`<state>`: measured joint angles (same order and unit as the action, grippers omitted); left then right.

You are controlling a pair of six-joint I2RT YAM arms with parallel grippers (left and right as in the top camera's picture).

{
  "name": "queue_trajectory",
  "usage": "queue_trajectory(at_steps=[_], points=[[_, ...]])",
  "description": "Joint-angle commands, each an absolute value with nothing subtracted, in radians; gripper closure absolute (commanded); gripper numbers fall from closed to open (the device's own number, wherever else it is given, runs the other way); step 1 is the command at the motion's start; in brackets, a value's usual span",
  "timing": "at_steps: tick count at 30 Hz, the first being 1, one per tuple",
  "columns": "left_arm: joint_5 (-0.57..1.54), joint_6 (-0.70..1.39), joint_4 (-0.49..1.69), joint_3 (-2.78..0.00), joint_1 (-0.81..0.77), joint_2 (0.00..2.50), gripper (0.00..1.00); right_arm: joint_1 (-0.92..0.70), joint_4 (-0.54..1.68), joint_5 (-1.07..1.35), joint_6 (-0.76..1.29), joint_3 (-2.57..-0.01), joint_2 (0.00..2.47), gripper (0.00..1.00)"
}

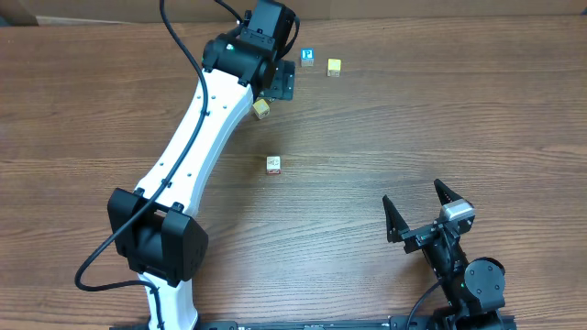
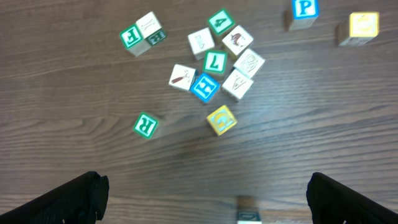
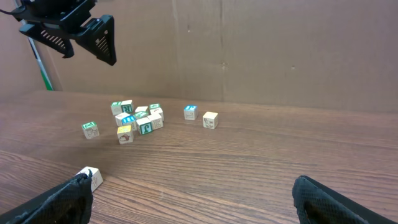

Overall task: Form a horizontal line
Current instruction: 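Move the left gripper over the pile toward the green-L block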

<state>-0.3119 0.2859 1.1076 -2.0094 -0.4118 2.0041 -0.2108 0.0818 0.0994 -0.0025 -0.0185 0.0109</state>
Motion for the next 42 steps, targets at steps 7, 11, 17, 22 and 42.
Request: queue_trajectory(at_steps=[7,11,17,22,42], points=[[-0.326,0.175,1.114,-2.060,-0.403,2.014,0.14,-0.207,0.077,0.092,0.003,-0.008,0.003,0.00],[-0.296,0.136,1.127,-2.145,-0.386,2.014,0.25,-0.207,0.077,0.092,0.003,-0.008,0.003,0.00],[-0.189,0.047,1.056,-2.223,-0.350,2.014,0.31,-0.207,0.077,0.092,0.003,-0.008,0.003,0.00],[-0.141,0.039,1.023,-2.210,-0.330,2.048,0.30,-0.207,0.077,0.092,0.003,-0.008,0.003,0.00],[-0.104,0.038,1.119,-2.201,-0.326,2.374,0.36,-0.207,0.077,0.091,0.003,-0.008,0.003,0.00]])
